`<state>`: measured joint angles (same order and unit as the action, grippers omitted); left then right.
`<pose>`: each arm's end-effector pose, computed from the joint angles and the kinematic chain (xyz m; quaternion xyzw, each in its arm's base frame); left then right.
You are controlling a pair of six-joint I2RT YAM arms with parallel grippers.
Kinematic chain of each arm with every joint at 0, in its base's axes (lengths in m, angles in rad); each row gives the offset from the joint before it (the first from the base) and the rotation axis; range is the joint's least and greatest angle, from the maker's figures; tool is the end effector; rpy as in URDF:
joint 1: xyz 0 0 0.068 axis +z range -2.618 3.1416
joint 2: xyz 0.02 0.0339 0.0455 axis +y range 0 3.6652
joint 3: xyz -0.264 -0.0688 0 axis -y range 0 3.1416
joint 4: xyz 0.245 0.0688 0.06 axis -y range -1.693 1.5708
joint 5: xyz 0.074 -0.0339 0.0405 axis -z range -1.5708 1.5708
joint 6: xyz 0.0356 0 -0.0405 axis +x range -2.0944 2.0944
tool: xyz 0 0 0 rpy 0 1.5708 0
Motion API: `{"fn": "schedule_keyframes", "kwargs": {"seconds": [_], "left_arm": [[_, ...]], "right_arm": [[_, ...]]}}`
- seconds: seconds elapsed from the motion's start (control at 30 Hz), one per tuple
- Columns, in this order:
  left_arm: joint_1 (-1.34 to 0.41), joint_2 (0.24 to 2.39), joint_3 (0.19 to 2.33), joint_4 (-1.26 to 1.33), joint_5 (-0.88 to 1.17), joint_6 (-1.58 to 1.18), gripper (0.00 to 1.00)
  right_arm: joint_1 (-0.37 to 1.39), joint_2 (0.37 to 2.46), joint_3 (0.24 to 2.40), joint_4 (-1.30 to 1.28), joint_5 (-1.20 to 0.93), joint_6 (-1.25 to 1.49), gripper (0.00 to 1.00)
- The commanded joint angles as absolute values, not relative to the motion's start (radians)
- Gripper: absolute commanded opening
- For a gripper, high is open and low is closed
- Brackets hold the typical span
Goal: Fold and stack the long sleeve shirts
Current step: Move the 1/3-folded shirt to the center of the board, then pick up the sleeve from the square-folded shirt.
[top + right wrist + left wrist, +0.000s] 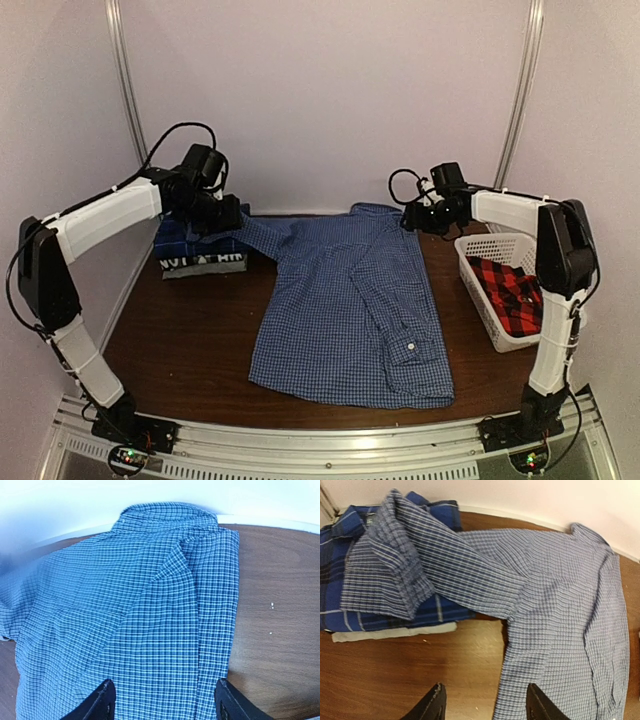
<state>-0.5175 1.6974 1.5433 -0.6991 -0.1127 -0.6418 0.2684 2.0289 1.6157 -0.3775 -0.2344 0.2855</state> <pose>0.3292 -0.1828 0.3147 -0.0778 0.9318 -0.1479 0.3222 0.4429 0.1304 0.2296 -0.0366 0.9189 0.2073 0.3337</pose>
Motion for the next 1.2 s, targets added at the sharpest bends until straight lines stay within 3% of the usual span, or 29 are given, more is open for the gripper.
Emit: {"fn": "schedule_keyframes", "kwargs": {"seconds": [0.0, 0.37, 0.6, 0.73, 0.97, 1.17], "left_arm": [[-0.414, 1.698, 1.522, -0.633, -0.134, -0.602, 0.57], [-0.296, 1.886, 1.619, -0.556, -0.078, -0.557, 0.56], [-0.287, 1.977, 1.706, -0.558, -0.151, -0.536, 0.53], [-0.287, 1.989, 1.711, -0.557, -0.175, -0.532, 0.41], [-0.287, 1.941, 1.697, -0.564, -0.081, -0.489, 0.07], [-0.298, 1.852, 1.684, -0.564, 0.145, -0.498, 0.00]], "right_arm": [[0.321, 1.960, 1.573, -0.342, -0.217, 0.284, 0.70], [0.446, 1.828, 1.460, -0.254, -0.198, 0.296, 0.73], [0.498, 1.783, 1.404, -0.226, -0.194, 0.304, 0.73], [0.519, 1.767, 1.381, -0.221, -0.194, 0.304, 0.73], [0.565, 1.727, 1.336, -0.167, -0.194, 0.297, 0.72], [0.621, 1.691, 1.289, -0.068, -0.173, 0.273, 0.72]]}}
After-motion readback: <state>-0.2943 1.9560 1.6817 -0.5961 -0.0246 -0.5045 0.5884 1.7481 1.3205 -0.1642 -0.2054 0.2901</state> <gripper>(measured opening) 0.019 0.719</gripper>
